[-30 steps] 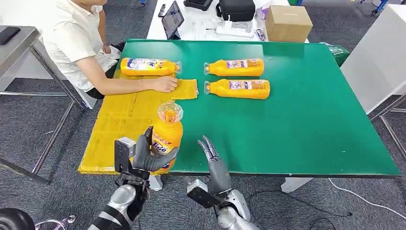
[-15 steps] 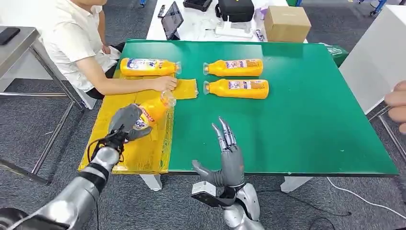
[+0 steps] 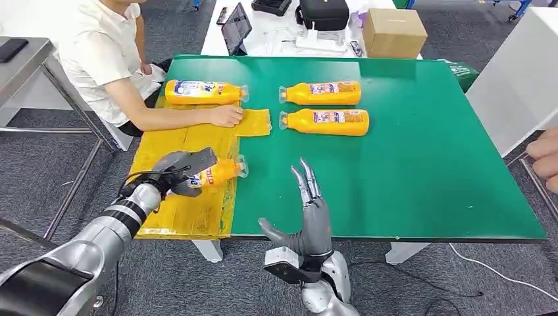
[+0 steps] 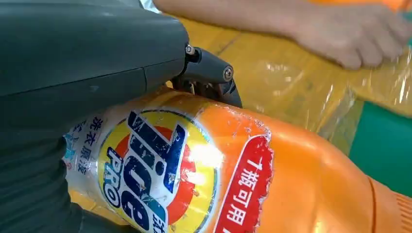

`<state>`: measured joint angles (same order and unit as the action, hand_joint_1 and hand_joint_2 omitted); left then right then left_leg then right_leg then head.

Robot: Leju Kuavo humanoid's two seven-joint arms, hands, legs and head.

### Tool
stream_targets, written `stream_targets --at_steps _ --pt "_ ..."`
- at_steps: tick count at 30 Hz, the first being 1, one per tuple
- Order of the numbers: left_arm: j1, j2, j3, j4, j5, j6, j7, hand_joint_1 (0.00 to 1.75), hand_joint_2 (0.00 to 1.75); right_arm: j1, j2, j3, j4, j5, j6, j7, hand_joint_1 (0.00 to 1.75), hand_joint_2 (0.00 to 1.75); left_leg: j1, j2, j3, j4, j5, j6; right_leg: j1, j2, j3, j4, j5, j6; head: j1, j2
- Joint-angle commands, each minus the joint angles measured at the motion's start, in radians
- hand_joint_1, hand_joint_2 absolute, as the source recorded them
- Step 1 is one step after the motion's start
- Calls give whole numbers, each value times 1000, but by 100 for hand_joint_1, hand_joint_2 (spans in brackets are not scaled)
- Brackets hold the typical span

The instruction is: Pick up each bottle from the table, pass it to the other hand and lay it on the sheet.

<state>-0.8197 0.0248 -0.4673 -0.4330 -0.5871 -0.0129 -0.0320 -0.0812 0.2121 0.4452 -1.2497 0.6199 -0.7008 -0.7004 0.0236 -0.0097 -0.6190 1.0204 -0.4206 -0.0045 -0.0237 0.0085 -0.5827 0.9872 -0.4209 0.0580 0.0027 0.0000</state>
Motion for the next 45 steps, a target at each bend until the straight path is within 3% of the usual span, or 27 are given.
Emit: stream_targets --at_steps 1,2,3,11,20,23,25,26,30,36,37,40,45 --pt "-11 14 -76 142 -6 -83 -8 33 175 -50 -47 66 73 -30 3 2 0 175 0 4 5 -2 -1 1 1 3 3 -2 1 -2 0 0" --pt "-11 14 -76 142 -6 -83 -8 5 175 -50 -47 66 73 -30 3 2 0 175 -1 3 4 -2 -1 1 0 2 3 -1 0 -2 0 0" --pt "-12 6 -73 134 -9 -75 -8 0 175 -53 -48 73 82 -42 3 2 0 175 0 4 6 -3 0 2 0 3 4 -2 1 -3 0 0" --pt "-1 -17 -99 110 -39 -58 -16 0 175 -52 -48 73 96 -40 3 2 0 175 0 1 4 -2 0 1 0 0 4 -1 0 -2 0 0" --pt "61 -19 -74 -57 -61 144 -97 0 175 -17 -46 15 71 -11 3 2 0 175 0 -1 3 -1 0 1 1 -2 4 -1 0 -2 0 0" --pt "167 -14 -32 -256 -81 281 -118 0 175 11 -42 -20 50 8 3 2 0 175 1 1 6 -3 -1 4 3 -3 6 -4 -1 -6 0 0" --pt "289 -6 -18 -466 -155 414 -100 0 175 36 -38 -48 27 26 3 2 0 175 -1 0 3 -2 0 1 0 -2 2 -2 -1 -2 0 0" --pt "289 -6 -18 -466 -155 414 -100 0 175 36 -38 -48 27 26 3 2 0 175 -1 0 3 -2 -1 2 0 -2 3 -2 -1 -2 0 0" --pt "501 -12 -6 -761 -212 449 -102 0 175 71 -38 -84 -13 49 3 2 0 175 -1 3 5 -2 -3 3 1 1 5 -3 -3 -3 -1 0" --pt "562 -13 -14 -851 -146 406 -168 0 175 74 -53 -80 -19 32 3 2 0 175 0 2 -4 0 -2 0 0 0 -5 -1 -1 -2 0 0" --pt "568 -18 -10 -861 -126 401 -185 0 175 75 -54 -78 -21 20 3 2 0 0 0 2 -6 0 -2 0 0 0 -7 -1 -1 -2 0 0" --pt "588 -3 -42 -912 -11 269 -253 0 175 73 -66 -64 -24 19 3 2 0 0 0 2 -3 0 -3 1 1 -1 -4 -1 -2 -3 0 0" --pt "596 -2 -46 -931 40 235 -284 0 175 65 -74 -73 -22 33 3 2 0 0 0 2 -4 0 -2 1 1 0 -5 -1 -1 -2 0 0"
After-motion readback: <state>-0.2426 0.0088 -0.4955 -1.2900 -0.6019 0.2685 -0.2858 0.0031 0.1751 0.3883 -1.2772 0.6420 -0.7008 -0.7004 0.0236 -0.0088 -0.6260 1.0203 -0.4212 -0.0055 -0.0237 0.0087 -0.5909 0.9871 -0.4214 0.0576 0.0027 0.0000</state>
